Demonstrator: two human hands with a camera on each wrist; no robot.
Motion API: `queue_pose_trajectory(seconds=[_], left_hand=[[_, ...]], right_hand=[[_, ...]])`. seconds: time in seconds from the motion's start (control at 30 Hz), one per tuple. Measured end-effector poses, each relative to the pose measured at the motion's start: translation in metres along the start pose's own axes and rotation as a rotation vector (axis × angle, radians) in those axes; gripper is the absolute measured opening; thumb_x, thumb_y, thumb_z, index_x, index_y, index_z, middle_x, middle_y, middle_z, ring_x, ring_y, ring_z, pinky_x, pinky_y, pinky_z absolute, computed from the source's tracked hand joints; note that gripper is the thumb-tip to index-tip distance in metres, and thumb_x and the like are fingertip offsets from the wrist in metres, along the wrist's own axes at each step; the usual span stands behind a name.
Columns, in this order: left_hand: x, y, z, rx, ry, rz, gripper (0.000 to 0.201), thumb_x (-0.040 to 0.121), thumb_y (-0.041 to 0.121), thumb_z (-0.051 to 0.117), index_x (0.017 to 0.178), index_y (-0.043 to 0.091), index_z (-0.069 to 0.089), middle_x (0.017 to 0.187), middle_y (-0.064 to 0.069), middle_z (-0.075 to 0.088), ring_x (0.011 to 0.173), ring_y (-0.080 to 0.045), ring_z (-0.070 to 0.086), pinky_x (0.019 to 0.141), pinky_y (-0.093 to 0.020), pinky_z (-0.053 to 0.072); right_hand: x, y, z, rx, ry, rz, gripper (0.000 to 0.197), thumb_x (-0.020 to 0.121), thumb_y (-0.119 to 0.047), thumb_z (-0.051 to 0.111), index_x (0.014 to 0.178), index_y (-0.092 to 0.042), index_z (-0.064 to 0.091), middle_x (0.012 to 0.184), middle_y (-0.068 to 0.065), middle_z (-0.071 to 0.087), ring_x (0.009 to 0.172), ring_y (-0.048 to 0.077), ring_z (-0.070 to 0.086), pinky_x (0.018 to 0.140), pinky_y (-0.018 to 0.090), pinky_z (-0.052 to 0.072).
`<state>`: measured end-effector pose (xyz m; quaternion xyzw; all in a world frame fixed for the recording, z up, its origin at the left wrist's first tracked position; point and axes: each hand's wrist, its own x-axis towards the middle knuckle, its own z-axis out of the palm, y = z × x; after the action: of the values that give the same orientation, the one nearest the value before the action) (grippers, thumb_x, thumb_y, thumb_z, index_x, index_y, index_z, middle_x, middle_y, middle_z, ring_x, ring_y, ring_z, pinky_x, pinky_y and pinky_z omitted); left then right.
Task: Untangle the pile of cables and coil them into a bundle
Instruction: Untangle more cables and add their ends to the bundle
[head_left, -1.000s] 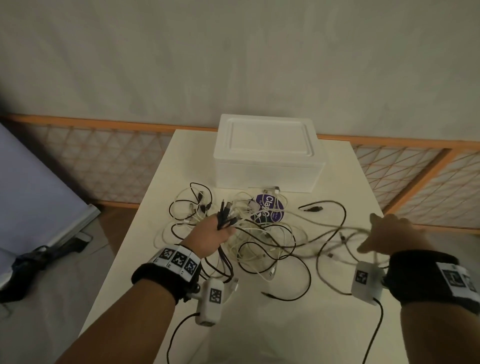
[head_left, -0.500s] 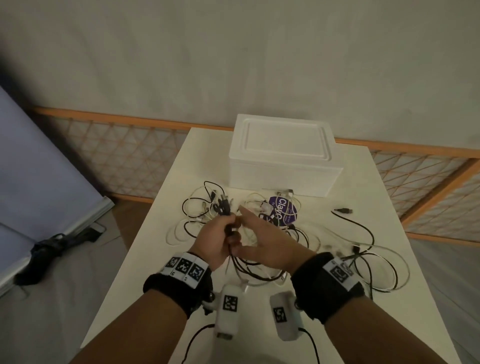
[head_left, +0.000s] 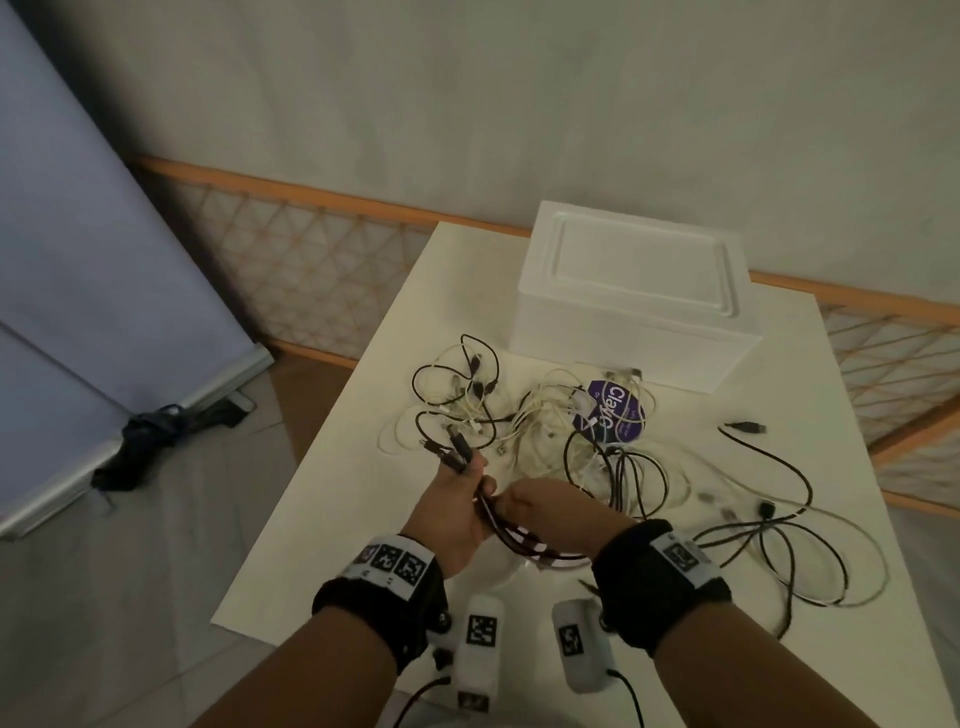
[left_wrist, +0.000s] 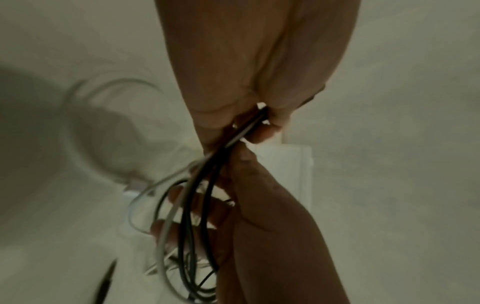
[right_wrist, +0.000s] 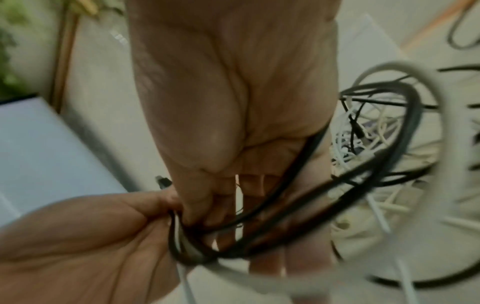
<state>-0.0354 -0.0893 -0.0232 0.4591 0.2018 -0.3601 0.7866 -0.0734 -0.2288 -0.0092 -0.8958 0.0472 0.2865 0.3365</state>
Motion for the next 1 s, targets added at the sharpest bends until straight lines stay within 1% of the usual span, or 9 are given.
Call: queue_pose_trajectory(seconds=[0.1, 0.23, 0.4, 0.47, 0.53, 0.63, 0.73, 0.9, 1.0], left_hand=[[0.004, -0.021, -0.006, -0.002, 0.147, -0.031, 0.009, 0.101, 0.019, 0.044, 0.096, 0.016, 0.051, 0.062, -0.002, 0.040, 0.057, -0.016, 0.039, 0.059, -0.031, 0.038], [0.003, -0.029, -0.013, 0.009, 0.199, -0.036, 0.012, 0.101, 0.015, 0.043, 0.099, 0.013, 0.054, 0.061, -0.003, 0.039, 0.054, -0.015, 0.035, 0.056, -0.029, 0.035], [-0.002, -0.032, -0.026, 0.006, 0.216, -0.050, 0.022, 0.097, -0.002, 0.038, 0.081, 0.005, 0.052, 0.068, -0.011, 0.048, 0.061, -0.022, 0.048, 0.061, -0.035, 0.046], [-0.004, -0.031, -0.034, -0.058, 0.222, -0.038, 0.022, 0.097, -0.005, 0.033, 0.086, 0.002, 0.050, 0.072, -0.014, 0.051, 0.065, -0.025, 0.054, 0.062, -0.037, 0.052], [-0.005, -0.026, -0.043, -0.046, 0.227, -0.020, 0.022, 0.098, -0.004, 0.032, 0.088, 0.005, 0.050, 0.075, -0.014, 0.055, 0.071, -0.028, 0.059, 0.066, -0.039, 0.051], [-0.007, -0.020, -0.053, 0.005, 0.265, -0.030, 0.021, 0.101, 0.004, 0.036, 0.087, 0.010, 0.051, 0.074, -0.012, 0.057, 0.072, -0.027, 0.060, 0.066, -0.036, 0.047], [-0.009, -0.018, -0.057, 0.000, 0.250, -0.049, 0.017, 0.101, 0.008, 0.037, 0.088, 0.010, 0.048, 0.062, -0.008, 0.049, 0.061, -0.023, 0.051, 0.063, -0.037, 0.045], [-0.009, -0.007, -0.060, 0.040, 0.172, -0.054, 0.013, 0.102, 0.008, 0.037, 0.093, 0.008, 0.046, 0.060, -0.004, 0.041, 0.054, -0.017, 0.039, 0.059, -0.035, 0.045], [-0.004, 0.001, -0.060, 0.080, 0.182, -0.049, 0.013, 0.101, 0.010, 0.040, 0.090, 0.008, 0.047, 0.060, -0.003, 0.041, 0.051, -0.016, 0.037, 0.055, -0.034, 0.045]], right_hand=[[0.007, -0.002, 0.012, -0.108, -0.081, 0.032, 0.038, 0.096, -0.038, 0.045, 0.100, -0.004, 0.062, 0.099, 0.016, 0.062, 0.093, 0.029, 0.059, 0.078, 0.036, 0.045], [0.008, -0.002, 0.025, -0.099, -0.101, 0.041, 0.030, 0.096, -0.019, 0.044, 0.109, 0.000, 0.064, 0.105, 0.016, 0.061, 0.103, 0.031, 0.059, 0.084, 0.035, 0.044], [0.009, -0.010, 0.049, -0.074, -0.087, -0.069, 0.040, 0.094, -0.022, 0.036, 0.090, 0.005, 0.065, 0.087, 0.023, 0.064, 0.082, 0.037, 0.062, 0.067, 0.037, 0.044], [0.016, -0.008, 0.051, -0.233, 0.029, -0.089, 0.039, 0.090, -0.024, 0.038, 0.106, -0.001, 0.064, 0.103, 0.018, 0.064, 0.097, 0.031, 0.059, 0.078, 0.032, 0.040], [0.025, -0.001, 0.056, -0.265, 0.081, -0.029, 0.034, 0.089, -0.013, 0.044, 0.119, -0.012, 0.059, 0.115, 0.012, 0.059, 0.107, 0.026, 0.055, 0.084, 0.026, 0.037], [0.037, -0.006, 0.065, -0.290, 0.162, -0.023, 0.039, 0.090, -0.008, 0.043, 0.129, -0.015, 0.045, 0.118, 0.012, 0.051, 0.104, 0.029, 0.057, 0.083, 0.033, 0.043], [0.054, -0.019, 0.062, -0.343, 0.217, 0.039, 0.046, 0.093, -0.010, 0.036, 0.138, -0.018, 0.033, 0.122, 0.013, 0.046, 0.105, 0.034, 0.057, 0.082, 0.038, 0.046], [0.071, -0.022, 0.047, -0.520, 0.151, 0.106, 0.031, 0.093, -0.014, 0.035, 0.124, -0.016, 0.042, 0.114, 0.011, 0.054, 0.102, 0.032, 0.058, 0.079, 0.041, 0.046], [0.074, -0.021, 0.042, -0.367, 0.207, 0.095, 0.021, 0.093, -0.013, 0.037, 0.112, -0.016, 0.046, 0.100, 0.010, 0.059, 0.094, 0.031, 0.061, 0.073, 0.039, 0.047]])
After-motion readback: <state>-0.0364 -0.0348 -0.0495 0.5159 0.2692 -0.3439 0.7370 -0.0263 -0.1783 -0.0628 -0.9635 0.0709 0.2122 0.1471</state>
